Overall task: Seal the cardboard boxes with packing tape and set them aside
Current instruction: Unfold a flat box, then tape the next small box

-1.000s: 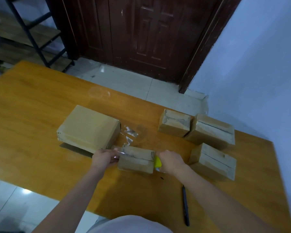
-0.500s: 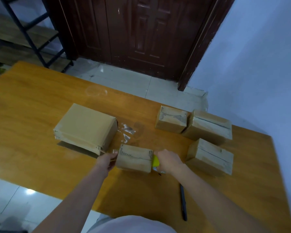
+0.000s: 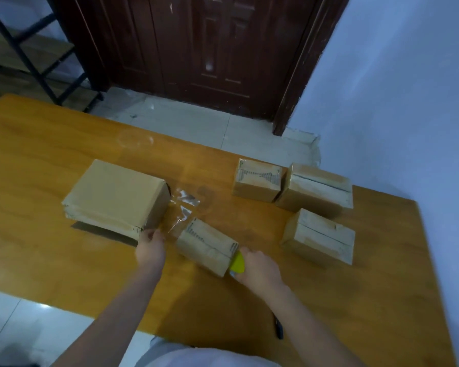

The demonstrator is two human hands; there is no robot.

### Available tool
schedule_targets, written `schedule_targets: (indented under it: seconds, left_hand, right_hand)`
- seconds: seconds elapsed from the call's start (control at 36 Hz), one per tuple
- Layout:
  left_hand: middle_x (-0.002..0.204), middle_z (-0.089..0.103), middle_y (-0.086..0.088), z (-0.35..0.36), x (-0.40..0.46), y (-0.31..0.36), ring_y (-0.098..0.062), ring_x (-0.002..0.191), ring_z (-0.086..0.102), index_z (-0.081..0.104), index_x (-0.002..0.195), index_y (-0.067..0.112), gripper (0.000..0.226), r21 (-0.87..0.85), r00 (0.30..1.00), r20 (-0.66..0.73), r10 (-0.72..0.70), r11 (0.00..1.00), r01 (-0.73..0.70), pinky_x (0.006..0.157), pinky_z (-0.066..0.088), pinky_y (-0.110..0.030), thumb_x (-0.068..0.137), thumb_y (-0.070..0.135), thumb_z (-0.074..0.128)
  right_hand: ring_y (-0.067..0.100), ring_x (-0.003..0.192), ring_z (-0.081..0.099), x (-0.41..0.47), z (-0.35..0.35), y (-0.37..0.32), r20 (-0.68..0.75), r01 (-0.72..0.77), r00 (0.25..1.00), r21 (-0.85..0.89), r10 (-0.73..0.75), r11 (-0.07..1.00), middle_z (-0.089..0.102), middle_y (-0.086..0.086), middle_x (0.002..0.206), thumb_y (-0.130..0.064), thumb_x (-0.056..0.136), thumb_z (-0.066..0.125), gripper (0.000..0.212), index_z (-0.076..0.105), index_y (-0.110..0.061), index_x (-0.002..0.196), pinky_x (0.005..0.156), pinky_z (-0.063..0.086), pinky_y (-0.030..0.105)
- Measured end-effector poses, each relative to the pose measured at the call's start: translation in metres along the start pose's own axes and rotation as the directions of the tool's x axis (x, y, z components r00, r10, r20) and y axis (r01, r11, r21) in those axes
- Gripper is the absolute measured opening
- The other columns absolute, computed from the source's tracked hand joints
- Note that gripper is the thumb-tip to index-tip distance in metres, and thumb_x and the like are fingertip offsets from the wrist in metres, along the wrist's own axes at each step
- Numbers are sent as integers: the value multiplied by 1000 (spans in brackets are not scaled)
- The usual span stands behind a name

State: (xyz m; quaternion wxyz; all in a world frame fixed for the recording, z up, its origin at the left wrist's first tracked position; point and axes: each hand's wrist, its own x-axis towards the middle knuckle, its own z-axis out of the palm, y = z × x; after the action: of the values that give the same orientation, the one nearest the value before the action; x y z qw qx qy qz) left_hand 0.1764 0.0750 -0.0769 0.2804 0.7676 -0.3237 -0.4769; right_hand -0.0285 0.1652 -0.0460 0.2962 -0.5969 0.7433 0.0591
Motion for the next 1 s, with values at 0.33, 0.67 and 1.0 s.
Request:
schedule_targets:
  seconds: [0.33,0.67,1.0]
  left_hand:
    - [137,52,-10,31,-28,3,-29,116,54,38,145,13,52,458,846,289,447,712,-533,82,47,-38,98,29,52]
    - [140,48,-11,32,19,33,-34,125,45,52,136,10,41,253,891,422,164,923,-290,103,39,-47,96,16,58]
    - [107,59,-19,40,-42,5,-38,95,55,61,109,-1,41,608,484,430,762,151,-779,74,49,-45,87,18,33]
  right_hand:
    - [25,88,61,5,1,-1,7,18,1000,20,-19,1000,58,7,105,-35,85,65,54,44,-15,130,59,48,32]
    - [25,82,59,-1,19,-16,-57,7,998,173,3,985,58,8,96,-41,88,60,50,43,-8,123,52,42,30]
    - [-14,77,50,-27,48,-9,-163,116,986,775,19,621,50,-26,91,-25,83,70,53,44,-23,129,67,39,2]
